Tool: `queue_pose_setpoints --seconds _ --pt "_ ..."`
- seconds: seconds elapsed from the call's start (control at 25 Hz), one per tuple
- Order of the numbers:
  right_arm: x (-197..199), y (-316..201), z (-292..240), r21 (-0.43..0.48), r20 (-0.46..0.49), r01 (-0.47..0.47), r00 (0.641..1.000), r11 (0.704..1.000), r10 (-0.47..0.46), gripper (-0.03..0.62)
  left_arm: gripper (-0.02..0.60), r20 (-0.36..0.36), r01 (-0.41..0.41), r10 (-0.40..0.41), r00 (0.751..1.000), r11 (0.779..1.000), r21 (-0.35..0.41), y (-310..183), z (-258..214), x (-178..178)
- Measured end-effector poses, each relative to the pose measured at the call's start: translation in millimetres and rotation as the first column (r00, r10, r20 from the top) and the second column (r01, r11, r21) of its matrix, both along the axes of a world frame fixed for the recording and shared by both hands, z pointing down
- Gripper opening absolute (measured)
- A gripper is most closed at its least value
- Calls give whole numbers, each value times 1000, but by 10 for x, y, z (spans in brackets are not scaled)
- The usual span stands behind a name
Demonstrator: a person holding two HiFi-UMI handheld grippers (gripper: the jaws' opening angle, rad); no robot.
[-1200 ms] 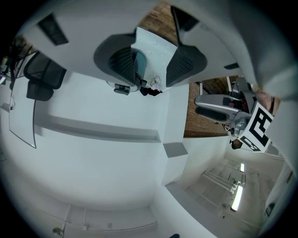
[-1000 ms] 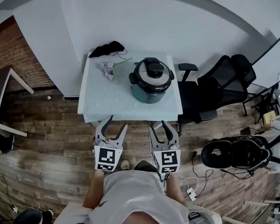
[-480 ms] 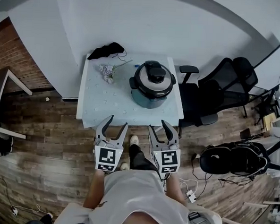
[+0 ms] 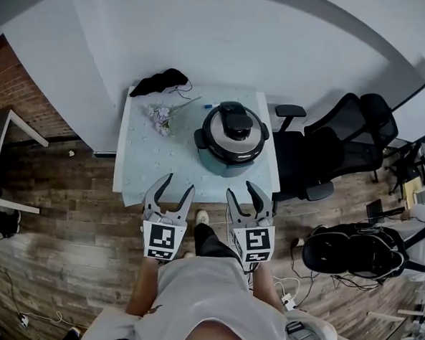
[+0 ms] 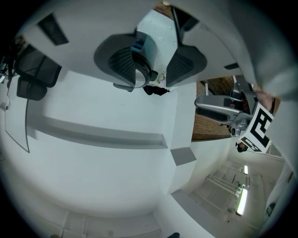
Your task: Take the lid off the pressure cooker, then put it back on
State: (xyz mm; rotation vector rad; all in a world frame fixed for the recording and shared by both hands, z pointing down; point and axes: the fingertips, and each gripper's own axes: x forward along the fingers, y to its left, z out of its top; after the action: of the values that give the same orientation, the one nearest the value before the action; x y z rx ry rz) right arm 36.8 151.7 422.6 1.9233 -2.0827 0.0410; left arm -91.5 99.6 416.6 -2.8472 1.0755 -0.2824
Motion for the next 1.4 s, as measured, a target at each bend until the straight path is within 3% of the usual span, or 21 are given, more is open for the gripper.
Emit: queue_pose_setpoints --seconds 0.96,1.16,1.4 --pt "841 -1665 -80 -11 45 139 989 990 -138 206 232 30 94 -93 995 995 -26 -1474 -150 837" --pt "957 -1870 -80 -5 52 136 989 991 -136 206 233 40 56 -55 998 998 -26 -1651 -159 1018" --pt "1121 -1971 -48 -17 60 81 995 997 -80 206 236 35 -56 58 998 997 -49 -1797 -158 1294"
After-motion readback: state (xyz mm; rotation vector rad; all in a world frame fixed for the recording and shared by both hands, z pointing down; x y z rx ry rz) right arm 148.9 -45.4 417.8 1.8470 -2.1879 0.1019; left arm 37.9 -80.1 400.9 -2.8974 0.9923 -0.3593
